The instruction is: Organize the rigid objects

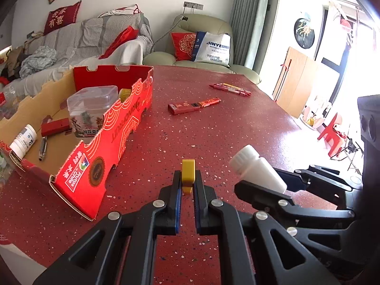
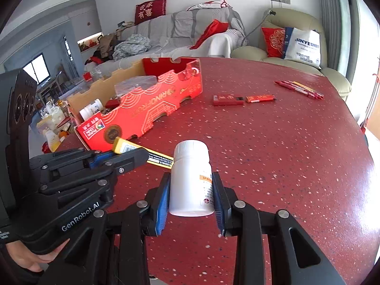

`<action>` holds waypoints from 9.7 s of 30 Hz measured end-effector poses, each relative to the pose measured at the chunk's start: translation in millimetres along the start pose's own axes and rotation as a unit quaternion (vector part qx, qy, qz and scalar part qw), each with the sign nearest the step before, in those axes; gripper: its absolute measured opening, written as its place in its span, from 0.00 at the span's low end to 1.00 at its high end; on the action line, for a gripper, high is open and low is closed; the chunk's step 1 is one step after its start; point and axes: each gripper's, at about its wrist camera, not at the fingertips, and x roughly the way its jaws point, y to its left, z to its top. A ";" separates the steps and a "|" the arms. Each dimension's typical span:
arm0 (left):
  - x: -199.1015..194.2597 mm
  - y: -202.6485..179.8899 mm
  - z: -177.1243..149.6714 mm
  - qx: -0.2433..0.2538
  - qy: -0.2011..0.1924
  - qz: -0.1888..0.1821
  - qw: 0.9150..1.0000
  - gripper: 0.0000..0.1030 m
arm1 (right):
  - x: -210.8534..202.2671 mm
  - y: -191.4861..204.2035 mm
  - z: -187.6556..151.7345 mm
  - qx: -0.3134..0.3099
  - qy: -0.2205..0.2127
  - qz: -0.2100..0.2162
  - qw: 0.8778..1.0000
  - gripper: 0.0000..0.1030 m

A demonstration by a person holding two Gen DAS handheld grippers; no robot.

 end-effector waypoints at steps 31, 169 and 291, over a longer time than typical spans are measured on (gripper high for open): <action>-79.2 151.8 69.6 -0.124 -0.114 0.071 0.983 0.09 | 27.3 103.0 113.2 -0.087 -0.050 0.096 0.990 0.33; 114.6 -58.3 13.5 0.097 0.094 0.021 0.991 0.35 | 52.8 -87.9 -12.8 -0.019 0.067 -0.080 0.994 0.20; 8.8 188.1 81.9 -0.069 0.040 0.172 0.982 0.36 | 97.4 101.5 156.3 -0.058 0.002 0.081 0.995 0.20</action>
